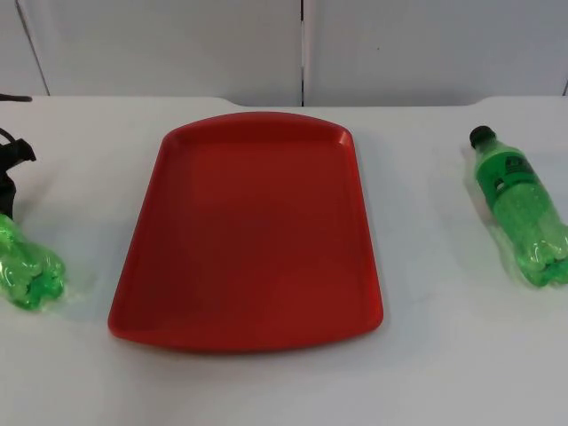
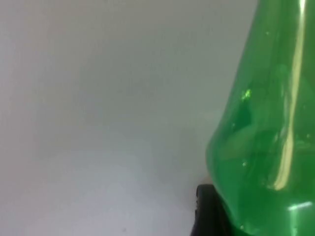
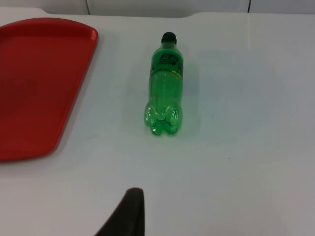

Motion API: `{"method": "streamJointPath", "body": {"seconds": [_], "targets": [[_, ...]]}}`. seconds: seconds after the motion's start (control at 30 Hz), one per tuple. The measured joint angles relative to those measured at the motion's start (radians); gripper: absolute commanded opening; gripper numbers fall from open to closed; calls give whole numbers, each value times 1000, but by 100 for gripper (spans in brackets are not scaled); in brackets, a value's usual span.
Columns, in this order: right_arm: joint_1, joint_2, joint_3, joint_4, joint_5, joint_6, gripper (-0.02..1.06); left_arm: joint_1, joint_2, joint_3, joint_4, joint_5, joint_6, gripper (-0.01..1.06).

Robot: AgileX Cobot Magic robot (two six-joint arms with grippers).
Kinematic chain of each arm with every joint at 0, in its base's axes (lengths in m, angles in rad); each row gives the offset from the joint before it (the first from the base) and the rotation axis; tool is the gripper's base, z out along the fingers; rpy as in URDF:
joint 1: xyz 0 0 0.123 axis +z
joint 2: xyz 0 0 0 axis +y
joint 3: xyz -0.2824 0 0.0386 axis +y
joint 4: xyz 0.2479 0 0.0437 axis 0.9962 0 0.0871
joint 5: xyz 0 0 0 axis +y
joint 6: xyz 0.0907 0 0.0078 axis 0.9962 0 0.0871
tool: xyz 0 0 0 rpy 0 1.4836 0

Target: Place the bottle upright on the tray.

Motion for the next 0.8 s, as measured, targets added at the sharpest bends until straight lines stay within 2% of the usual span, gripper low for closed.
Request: {"method": "streamJointPath", "body": {"seconds": [0.03, 0.5, 0.8], "targets": [[0, 0, 0, 0, 0, 0, 105, 0, 0, 0, 0, 0, 0, 0], [0, 0, 0, 0, 0, 0, 105, 0, -9, 0, -25, 25, 71, 0], [0, 0, 0, 0, 0, 0, 105, -19, -184, 0, 84, 45, 27, 0]]}}
